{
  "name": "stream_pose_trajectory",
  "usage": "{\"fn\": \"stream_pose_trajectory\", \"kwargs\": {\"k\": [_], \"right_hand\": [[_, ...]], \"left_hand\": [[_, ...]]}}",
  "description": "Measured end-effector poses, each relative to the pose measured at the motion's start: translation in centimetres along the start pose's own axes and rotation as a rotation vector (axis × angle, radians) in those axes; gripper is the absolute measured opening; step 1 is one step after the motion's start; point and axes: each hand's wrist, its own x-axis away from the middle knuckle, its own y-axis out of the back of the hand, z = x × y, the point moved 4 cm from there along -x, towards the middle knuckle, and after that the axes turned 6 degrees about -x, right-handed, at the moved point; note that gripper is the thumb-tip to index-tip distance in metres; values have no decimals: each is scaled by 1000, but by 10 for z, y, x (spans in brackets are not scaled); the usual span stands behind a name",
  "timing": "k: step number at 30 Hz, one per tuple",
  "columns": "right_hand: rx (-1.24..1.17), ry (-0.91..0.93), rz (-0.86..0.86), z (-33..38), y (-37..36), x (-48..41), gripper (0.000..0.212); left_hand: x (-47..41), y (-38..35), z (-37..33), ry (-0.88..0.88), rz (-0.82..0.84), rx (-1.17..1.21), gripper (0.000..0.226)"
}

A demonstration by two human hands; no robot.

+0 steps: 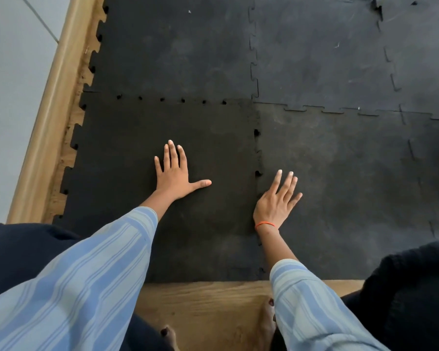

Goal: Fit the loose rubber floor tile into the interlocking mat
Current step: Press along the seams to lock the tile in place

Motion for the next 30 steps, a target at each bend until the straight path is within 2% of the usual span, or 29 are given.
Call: {"fn": "stream_pose_trajectory", "kwargs": {"k": [3, 6, 8, 14, 18, 20, 24, 30], "right_hand": [[5, 79, 25, 10, 1, -2, 65], [-129, -105, -6, 24, 2, -30, 52], [-166, -174, 19, 38, 2, -60, 53], [3, 103, 65, 54, -13, -92, 55], [58, 214, 56, 61, -17, -93, 74], [65, 212, 60, 64, -18, -94, 76], [-51, -21, 57, 63, -21, -99, 54], [33, 205, 71, 79, -22, -103, 59]], "left_hand": [[0, 0, 1, 4, 4, -6, 133], [-1, -1, 1, 12, 3, -20, 132], [-1, 0, 0, 9, 28, -29, 132], [-2, 0, 1, 17, 20, -33, 133], [-2, -3, -4, 53, -21, -11, 132], [-5, -2, -8, 80, -34, 13, 131], [-11, -2, -10, 95, -53, 22, 127], [-11, -3, -10, 98, -78, 22, 126]]}}
